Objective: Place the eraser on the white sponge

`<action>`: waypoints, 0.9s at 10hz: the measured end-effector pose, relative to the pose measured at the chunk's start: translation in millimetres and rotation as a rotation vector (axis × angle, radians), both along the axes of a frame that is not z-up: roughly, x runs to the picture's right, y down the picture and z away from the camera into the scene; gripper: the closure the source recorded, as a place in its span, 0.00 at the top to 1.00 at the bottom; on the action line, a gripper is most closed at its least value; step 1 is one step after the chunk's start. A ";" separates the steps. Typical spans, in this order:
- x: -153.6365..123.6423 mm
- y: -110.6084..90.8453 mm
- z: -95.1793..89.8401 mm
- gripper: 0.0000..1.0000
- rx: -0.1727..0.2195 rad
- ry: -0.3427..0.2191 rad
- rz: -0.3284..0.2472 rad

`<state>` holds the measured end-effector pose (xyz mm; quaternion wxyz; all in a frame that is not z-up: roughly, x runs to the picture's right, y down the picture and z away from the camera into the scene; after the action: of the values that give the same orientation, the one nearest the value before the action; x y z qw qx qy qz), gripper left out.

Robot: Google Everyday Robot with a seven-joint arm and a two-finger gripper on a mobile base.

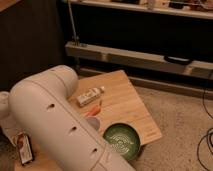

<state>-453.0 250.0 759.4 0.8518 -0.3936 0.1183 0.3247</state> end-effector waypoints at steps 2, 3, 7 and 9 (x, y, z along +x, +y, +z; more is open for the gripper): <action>6.7 -24.9 -29.9 0.00 0.016 -0.016 0.015; 14.5 -41.1 -47.7 0.00 0.022 -0.008 0.022; 76.4 -85.3 -58.8 0.00 0.018 0.077 0.066; 109.1 -96.2 -54.6 0.00 0.024 0.097 0.083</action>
<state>-344.0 153.8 704.8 0.8355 -0.3718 0.1392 0.3799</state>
